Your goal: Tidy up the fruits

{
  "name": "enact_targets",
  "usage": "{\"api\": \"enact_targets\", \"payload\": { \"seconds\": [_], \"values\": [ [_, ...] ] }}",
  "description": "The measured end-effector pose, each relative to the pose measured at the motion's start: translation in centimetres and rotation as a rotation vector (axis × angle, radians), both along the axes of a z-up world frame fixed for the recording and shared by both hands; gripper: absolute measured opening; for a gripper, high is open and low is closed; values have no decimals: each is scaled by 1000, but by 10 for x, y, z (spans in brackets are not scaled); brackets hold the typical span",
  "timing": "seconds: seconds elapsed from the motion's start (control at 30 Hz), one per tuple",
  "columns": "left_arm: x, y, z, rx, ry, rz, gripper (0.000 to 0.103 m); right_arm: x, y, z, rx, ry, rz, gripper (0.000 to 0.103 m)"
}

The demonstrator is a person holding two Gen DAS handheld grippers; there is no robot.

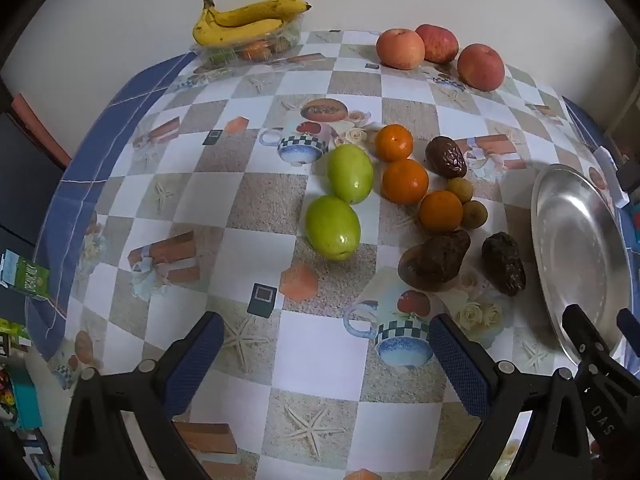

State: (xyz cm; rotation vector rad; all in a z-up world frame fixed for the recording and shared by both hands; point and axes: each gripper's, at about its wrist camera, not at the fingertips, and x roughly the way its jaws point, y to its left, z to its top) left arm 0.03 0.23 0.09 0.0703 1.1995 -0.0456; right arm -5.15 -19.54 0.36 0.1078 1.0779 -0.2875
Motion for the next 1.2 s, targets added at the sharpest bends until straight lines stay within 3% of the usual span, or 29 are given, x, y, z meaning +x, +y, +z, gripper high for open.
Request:
{"api": "enact_targets", "payload": {
  "seconds": [0.2, 0.53, 1.2],
  "values": [
    [1, 2, -10, 4, 43, 1, 103, -1, -2, -1, 5, -10, -7, 94],
    [-1, 2, -11, 17, 9, -24, 103, -1, 1, -4, 12, -12, -9, 94],
    [0, 4, -15, 21, 32, -11, 103, 0, -1, -6, 19, -12, -17, 94]
  ]
}}
